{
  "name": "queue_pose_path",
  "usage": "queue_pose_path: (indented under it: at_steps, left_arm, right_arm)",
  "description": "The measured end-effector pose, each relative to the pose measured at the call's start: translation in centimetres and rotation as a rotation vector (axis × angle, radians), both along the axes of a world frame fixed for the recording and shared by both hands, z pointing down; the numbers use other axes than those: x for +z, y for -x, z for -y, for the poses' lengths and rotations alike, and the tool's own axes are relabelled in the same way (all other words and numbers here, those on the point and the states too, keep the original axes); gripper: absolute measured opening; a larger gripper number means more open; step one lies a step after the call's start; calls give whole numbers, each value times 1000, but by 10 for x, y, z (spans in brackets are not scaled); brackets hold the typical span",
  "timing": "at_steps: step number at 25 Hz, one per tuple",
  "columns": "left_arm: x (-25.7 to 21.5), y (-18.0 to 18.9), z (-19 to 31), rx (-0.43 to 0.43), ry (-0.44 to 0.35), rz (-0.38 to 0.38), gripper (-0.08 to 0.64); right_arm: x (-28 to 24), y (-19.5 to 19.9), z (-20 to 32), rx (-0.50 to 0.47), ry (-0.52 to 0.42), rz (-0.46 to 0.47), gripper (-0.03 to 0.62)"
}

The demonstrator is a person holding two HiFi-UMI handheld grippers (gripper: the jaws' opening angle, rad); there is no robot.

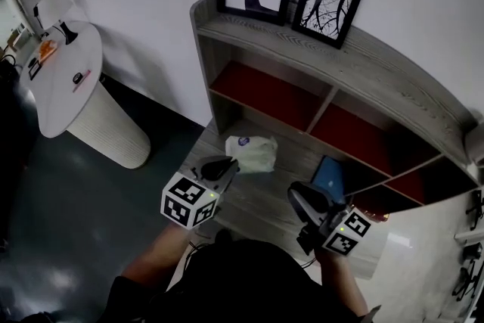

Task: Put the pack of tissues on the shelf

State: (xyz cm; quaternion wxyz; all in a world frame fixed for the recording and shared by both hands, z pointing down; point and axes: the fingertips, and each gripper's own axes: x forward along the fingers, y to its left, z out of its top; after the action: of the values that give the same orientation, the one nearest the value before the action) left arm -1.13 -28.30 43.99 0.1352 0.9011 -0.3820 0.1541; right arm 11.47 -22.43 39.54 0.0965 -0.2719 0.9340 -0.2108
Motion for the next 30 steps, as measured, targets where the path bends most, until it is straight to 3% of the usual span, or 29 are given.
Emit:
queue_pose_path:
  at_steps: [13,22,30]
  left_arm:
    - [-70,-6,54,52,-125,-40,18]
    - [-70,-18,111,58,-133,-48,18]
    - [-59,-27,149,50,-154,26,18]
  right_arm:
    - [-5,-6,15,63,-10,1,21]
    - [-2,-16,32,120,10,-7,21]
    - [2,-24,44,164,32,-4,21]
